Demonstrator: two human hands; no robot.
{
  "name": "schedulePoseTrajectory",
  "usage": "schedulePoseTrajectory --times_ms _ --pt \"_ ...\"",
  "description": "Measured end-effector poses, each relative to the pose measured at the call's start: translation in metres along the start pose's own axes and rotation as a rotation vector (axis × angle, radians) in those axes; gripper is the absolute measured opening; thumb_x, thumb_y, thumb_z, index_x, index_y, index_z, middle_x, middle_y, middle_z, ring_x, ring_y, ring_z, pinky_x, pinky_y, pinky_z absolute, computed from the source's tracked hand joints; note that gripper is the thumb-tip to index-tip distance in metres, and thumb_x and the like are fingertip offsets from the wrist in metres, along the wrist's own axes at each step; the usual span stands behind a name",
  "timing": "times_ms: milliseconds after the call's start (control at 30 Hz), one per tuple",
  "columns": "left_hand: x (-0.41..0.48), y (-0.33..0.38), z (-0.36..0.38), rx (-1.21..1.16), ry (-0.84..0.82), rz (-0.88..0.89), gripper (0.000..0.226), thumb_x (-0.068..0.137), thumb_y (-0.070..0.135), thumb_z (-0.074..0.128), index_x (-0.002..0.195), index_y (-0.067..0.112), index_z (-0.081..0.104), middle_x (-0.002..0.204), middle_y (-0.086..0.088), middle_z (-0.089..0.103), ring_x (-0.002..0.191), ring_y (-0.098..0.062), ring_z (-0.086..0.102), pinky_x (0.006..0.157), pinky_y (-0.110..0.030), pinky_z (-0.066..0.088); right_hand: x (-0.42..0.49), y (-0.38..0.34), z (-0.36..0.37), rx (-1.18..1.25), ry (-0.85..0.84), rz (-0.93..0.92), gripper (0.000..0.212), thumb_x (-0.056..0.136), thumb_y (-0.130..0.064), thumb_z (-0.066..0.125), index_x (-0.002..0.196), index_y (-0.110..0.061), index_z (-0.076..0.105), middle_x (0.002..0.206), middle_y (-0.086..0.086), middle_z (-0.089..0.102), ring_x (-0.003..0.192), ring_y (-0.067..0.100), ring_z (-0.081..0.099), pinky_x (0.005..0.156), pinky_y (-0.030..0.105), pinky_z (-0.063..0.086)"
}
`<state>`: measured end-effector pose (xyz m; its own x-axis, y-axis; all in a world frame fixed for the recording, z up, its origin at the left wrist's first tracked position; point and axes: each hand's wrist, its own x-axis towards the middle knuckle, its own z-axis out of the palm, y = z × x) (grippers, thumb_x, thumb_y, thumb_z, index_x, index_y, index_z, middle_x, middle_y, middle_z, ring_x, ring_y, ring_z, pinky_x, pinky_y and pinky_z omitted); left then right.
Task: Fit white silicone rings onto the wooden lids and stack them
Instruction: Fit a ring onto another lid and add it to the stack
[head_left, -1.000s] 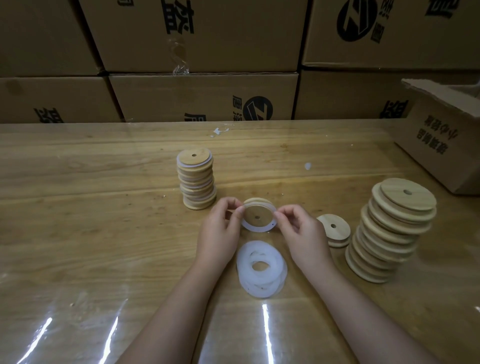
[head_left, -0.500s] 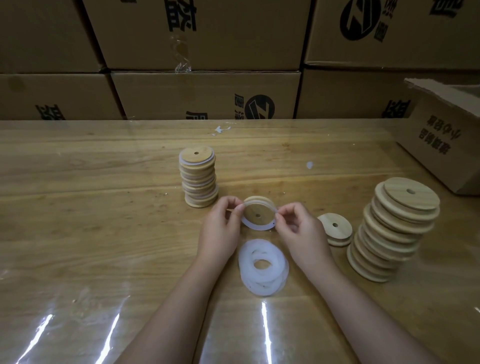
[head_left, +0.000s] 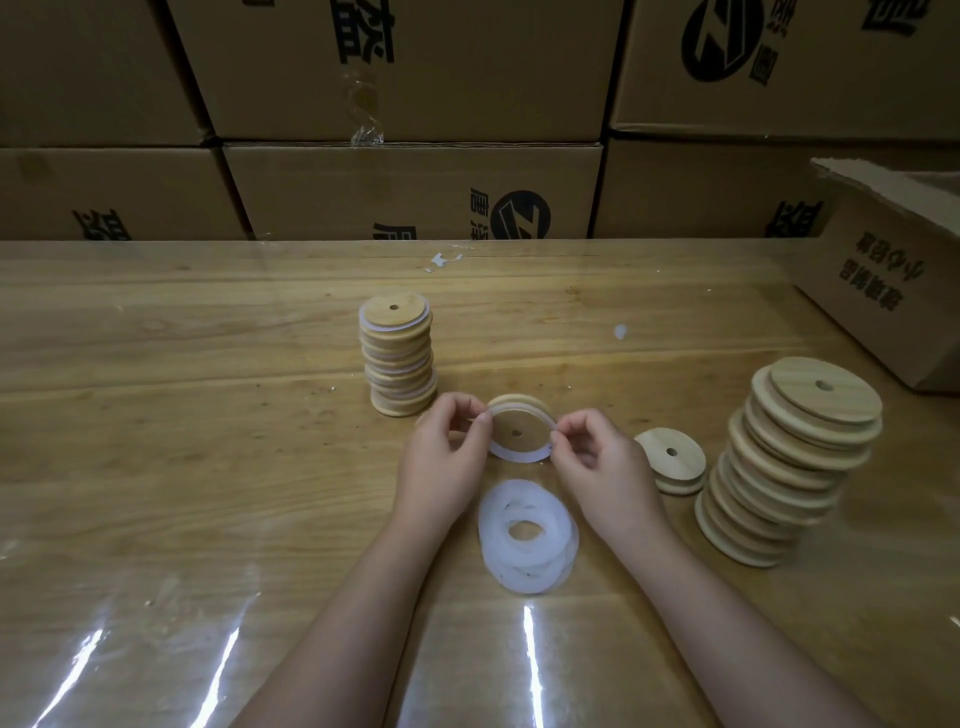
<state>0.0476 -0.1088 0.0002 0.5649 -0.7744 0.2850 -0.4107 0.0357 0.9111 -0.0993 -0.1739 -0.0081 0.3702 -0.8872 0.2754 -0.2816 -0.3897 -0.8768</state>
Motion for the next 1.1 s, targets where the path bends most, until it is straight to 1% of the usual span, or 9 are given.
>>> schedulePoseTrajectory --times_ms 67,133,233,400,533,767,900,1000,1100 --pt "-0.002 0.001 0.0 0.047 0.022 0.058 0.012 0.083 0.022 0.061 0.083 0.032 0.055 0.084 0.013 0.059 0.073 -0.005 0.053 0.066 -0.022 0.041 0.0 0.0 0.0 -0.001 0.003 -0.023 0.022 0.086 -0.013 0.062 0.078 -0.032 0.053 0.083 -0.007 0.065 0.075 0.004 0.062 0.064 0.01 0.045" --pt "-0.004 0.004 0.0 0.068 0.005 0.135 0.018 0.078 0.031 0.062 0.094 0.038 0.056 0.089 0.016 0.059 0.07 0.0 0.051 0.065 -0.013 0.039 -0.001 -0.001 0.0 0.0 0.002 -0.034 0.017 0.086 -0.014 0.062 0.08 -0.028 0.056 0.084 -0.007 0.065 0.074 0.003 0.062 0.066 0.014 0.048" --pt "-0.004 0.005 0.002 0.146 -0.095 0.268 0.033 0.08 0.034 0.063 0.112 0.027 0.063 0.089 0.012 0.058 0.078 0.002 0.052 0.069 -0.008 0.037 -0.001 -0.002 0.0 0.028 0.025 -0.051 0.02 0.086 -0.013 0.062 0.08 -0.032 0.055 0.086 -0.009 0.066 0.075 0.001 0.062 0.067 0.014 0.05" --pt "-0.002 0.001 -0.001 0.157 -0.084 0.294 0.024 0.084 0.028 0.065 0.105 0.017 0.069 0.088 0.013 0.062 0.082 0.011 0.052 0.071 -0.006 0.036 0.0 -0.002 0.001 0.056 0.023 -0.051 0.018 0.086 -0.013 0.062 0.082 -0.03 0.057 0.089 -0.006 0.067 0.075 0.0 0.063 0.068 0.014 0.05" --pt "-0.002 -0.001 0.0 0.117 -0.037 0.254 0.022 0.083 0.021 0.069 0.103 0.014 0.07 0.087 0.022 0.06 0.077 0.014 0.052 0.069 -0.003 0.035 0.0 -0.001 0.001 0.059 0.009 -0.023 0.017 0.085 -0.013 0.063 0.083 -0.028 0.058 0.092 -0.005 0.068 0.08 0.004 0.065 0.073 0.02 0.053" --pt "0.002 -0.005 0.001 0.085 -0.028 0.158 0.024 0.083 0.025 0.069 0.106 0.019 0.07 0.085 0.02 0.063 0.076 -0.004 0.056 0.068 -0.01 0.041 0.001 0.001 0.001 0.05 -0.007 0.015 0.009 0.086 -0.015 0.063 0.085 -0.023 0.061 0.09 -0.006 0.068 0.082 0.008 0.065 0.073 0.021 0.053" --pt "0.002 -0.005 0.001 0.061 -0.019 0.127 0.02 0.083 0.027 0.069 0.103 0.027 0.07 0.081 0.023 0.063 0.072 0.001 0.055 0.067 -0.008 0.041 0.002 0.002 0.001 0.023 -0.026 0.018 0.007 0.086 -0.016 0.063 0.085 -0.023 0.06 0.086 -0.008 0.066 0.078 0.001 0.062 0.067 0.011 0.047" --pt "0.002 -0.005 0.0 0.02 -0.035 0.09 0.022 0.083 0.032 0.068 0.09 0.051 0.062 0.076 0.018 0.065 0.068 -0.008 0.057 0.071 -0.024 0.047 0.001 0.0 0.001 0.008 -0.052 0.022 0.011 0.087 -0.017 0.063 0.082 -0.025 0.058 0.08 -0.013 0.064 0.069 -0.007 0.058 0.062 0.006 0.042" --pt "0.003 -0.006 -0.001 -0.01 -0.042 0.065 0.019 0.081 0.037 0.067 0.087 0.055 0.061 0.074 0.014 0.065 0.066 -0.013 0.057 0.071 -0.038 0.051 0.001 0.0 0.001 -0.002 -0.068 0.024 0.012 0.086 -0.016 0.064 0.081 -0.025 0.057 0.079 -0.014 0.063 0.068 -0.009 0.057 0.061 0.004 0.041"
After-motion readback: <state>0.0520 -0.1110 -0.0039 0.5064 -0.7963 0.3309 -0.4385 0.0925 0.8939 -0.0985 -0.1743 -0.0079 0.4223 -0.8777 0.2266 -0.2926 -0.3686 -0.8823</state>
